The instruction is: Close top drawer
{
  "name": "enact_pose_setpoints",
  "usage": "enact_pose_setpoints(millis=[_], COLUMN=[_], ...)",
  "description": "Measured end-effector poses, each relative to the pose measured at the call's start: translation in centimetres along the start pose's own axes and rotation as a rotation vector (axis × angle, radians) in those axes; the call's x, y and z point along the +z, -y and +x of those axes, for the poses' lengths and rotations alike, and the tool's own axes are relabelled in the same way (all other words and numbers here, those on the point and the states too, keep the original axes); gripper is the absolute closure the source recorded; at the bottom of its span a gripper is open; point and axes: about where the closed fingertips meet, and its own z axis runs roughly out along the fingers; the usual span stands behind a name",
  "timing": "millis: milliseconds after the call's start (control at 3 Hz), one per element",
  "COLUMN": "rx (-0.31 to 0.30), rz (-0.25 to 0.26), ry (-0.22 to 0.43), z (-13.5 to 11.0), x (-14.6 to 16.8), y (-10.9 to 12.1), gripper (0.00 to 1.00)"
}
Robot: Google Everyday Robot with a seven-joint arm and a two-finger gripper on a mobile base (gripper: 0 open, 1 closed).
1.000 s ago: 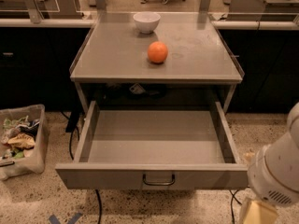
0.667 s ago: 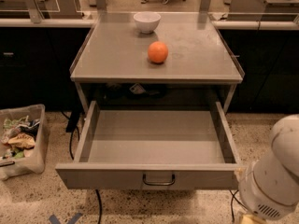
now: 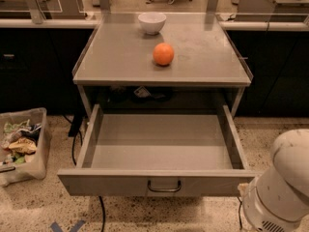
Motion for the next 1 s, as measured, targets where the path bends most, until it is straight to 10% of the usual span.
enact_pose_setpoints(millis=[1000], rx=[0.028], rz=[-0.089], ry=[0.026], z=[-2.1], x=[5.6], y=[0.7], gripper=[0.0])
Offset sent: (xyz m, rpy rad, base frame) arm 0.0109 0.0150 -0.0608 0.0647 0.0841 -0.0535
